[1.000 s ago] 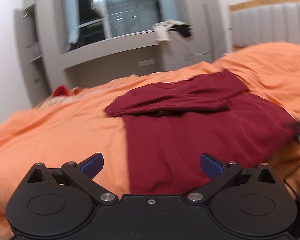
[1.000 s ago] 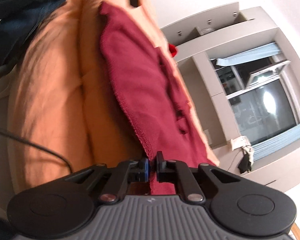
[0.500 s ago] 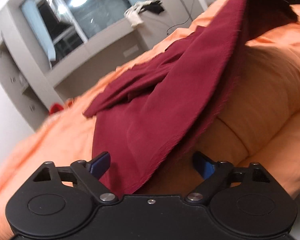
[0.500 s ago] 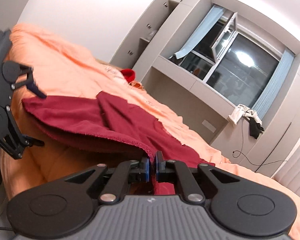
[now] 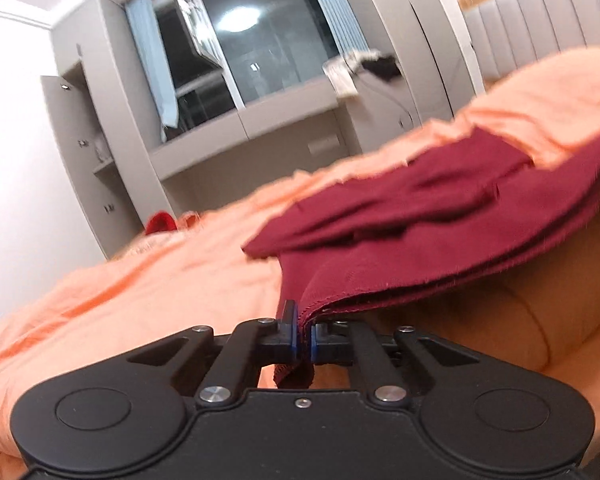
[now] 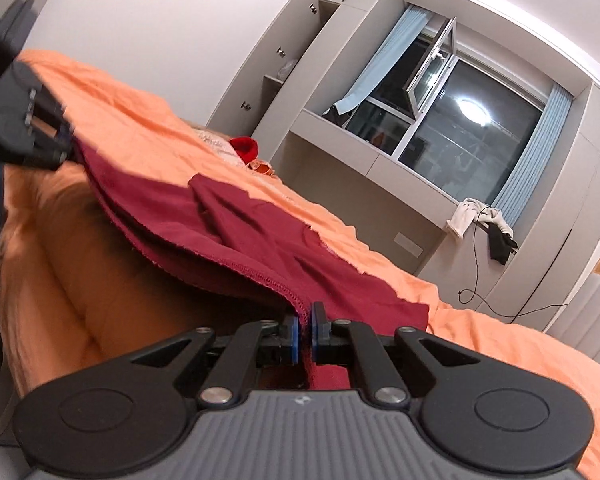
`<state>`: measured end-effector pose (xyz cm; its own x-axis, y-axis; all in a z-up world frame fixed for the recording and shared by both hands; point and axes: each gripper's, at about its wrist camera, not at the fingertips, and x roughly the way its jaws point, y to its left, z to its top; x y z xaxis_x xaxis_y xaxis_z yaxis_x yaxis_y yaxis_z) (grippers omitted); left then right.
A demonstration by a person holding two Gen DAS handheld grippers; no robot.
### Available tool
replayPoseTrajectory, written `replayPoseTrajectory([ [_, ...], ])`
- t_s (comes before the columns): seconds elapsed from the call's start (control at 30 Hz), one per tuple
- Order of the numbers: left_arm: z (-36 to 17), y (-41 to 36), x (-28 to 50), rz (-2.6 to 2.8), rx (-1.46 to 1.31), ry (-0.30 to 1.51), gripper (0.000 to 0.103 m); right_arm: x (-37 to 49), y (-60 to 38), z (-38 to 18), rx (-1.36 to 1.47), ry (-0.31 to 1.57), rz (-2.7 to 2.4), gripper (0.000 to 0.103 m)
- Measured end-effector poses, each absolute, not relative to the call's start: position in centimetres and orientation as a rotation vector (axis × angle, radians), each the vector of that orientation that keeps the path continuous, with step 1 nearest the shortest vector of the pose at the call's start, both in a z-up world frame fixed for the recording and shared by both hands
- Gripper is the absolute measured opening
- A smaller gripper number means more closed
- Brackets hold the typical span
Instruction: Fold small clothes
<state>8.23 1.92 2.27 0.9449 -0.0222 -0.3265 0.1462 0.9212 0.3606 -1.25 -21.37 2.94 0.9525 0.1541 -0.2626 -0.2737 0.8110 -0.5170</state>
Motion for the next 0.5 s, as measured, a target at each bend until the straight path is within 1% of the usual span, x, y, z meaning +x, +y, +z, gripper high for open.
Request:
replayPoseTrajectory([
  [0.17,5.0,3.1,6.6,-0.093,0.260,0.250,0.005,-3.5,-21.0,3.0,-0.601,0.102,0.152,0.005],
  [0.33,9.2,3.5,3.1,-0.121,0.221,0.144,0.005,-7.2,-21.7,6.3,-0.557,-0.032,0.129,0.005],
  [0.5,12.6,3.9,-0.9,-0.148,0.211,0.098,0.005,-11.4,-23.1,9.2,-0.513,-0.071,0.165,0.005],
])
